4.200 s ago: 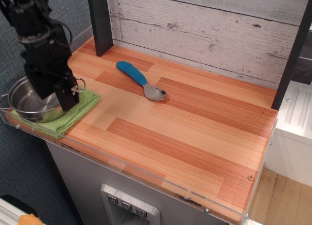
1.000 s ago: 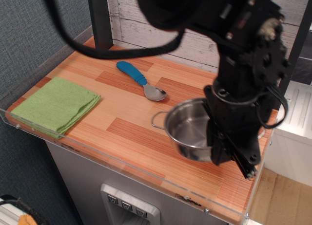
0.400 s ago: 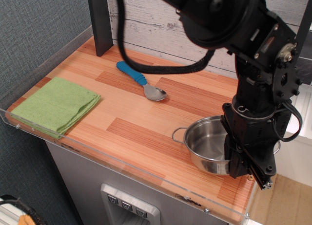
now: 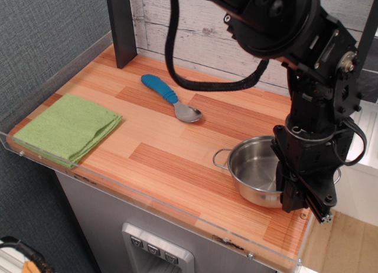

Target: PICK UP THE VESSELAND KEEP ANOTHER SIDE OF THE TABLE

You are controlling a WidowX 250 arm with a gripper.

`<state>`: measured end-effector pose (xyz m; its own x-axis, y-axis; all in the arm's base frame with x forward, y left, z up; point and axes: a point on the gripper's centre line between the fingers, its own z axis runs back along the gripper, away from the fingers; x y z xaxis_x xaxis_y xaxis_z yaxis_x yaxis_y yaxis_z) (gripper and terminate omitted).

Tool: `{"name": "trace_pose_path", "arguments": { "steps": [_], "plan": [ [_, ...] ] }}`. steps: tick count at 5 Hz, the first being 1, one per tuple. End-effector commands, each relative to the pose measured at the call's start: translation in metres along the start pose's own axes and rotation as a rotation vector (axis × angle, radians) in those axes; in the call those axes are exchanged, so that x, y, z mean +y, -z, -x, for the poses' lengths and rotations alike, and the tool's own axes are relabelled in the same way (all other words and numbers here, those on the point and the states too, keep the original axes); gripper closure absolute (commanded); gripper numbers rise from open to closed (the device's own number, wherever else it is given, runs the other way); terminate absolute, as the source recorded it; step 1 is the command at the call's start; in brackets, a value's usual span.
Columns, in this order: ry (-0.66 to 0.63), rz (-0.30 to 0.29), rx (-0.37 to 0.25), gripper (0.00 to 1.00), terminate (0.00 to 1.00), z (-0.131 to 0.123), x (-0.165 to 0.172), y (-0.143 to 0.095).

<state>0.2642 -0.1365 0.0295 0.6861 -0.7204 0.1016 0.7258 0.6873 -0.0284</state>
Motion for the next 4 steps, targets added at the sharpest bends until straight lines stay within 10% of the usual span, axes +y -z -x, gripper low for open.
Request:
{"name": "trace_pose_path", "arguments": {
  "steps": [1, 4],
  "plan": [
    [0.012, -0.017, -0.012, 0.0, 0.0, 0.008, 0.001, -0.016],
    [-0.055, -0.049, -0.083, 0.0, 0.0, 0.015, 0.004, -0.061]
  ]
}}
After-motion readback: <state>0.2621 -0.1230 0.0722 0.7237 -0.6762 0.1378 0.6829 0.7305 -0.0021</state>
